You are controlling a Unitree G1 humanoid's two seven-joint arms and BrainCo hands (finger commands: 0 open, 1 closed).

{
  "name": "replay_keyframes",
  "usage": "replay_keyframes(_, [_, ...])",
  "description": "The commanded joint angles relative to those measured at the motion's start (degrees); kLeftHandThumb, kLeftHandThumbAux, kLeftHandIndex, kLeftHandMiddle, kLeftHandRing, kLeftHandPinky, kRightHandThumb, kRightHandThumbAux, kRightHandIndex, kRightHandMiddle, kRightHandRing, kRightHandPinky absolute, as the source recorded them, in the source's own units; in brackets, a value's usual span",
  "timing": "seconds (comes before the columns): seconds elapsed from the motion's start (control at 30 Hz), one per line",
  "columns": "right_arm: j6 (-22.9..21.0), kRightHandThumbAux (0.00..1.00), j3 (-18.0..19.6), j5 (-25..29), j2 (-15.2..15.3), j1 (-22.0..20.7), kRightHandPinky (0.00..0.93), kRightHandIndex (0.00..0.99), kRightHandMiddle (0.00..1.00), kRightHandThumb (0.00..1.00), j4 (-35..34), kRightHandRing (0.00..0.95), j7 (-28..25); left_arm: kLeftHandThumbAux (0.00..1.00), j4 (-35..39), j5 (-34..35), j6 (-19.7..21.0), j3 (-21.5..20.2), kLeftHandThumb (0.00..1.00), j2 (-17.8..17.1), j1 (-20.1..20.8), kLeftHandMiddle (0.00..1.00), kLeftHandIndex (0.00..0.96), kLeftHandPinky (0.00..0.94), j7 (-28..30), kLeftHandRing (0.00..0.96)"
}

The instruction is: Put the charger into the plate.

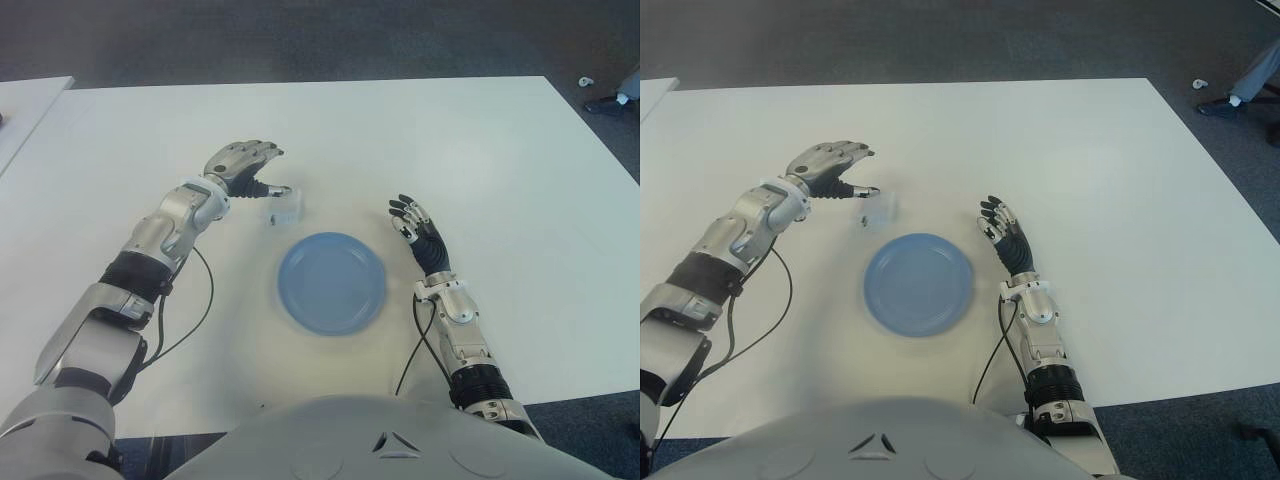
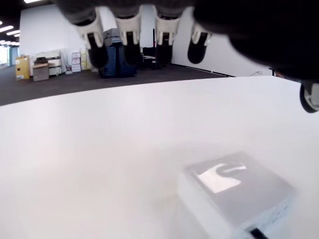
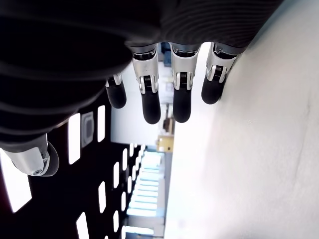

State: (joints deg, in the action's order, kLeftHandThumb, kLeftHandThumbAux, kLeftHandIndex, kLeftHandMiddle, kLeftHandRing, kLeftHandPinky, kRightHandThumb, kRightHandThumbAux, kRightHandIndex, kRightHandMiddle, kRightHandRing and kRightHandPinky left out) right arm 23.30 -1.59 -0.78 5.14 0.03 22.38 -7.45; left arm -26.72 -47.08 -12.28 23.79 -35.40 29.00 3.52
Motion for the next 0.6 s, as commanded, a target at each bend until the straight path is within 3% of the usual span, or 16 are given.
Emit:
replay_keyframes(0.03, [-2.57,0.420,-0.49,-0.29,-0.49,2.18,0.107,0.108,0.191,0.000,1.33,0.158,-0.04,0.195,-2.83,-0.03,-1.75,1.26,0.155,0.16,1.02,0.000,0.000,0.000,0.84,0.000])
replay_keyframes(0.6, [-3.51,0.415,-0.52,-0.29,-0.56,2.63,0.106,0.110,0.189,0.000,-0.22,0.157,0.05,0.223,-7.76,-0.36,-5.82,2.55,0.179,0.19,2.54,0.000,0.000,0.000,-0.75,0.000])
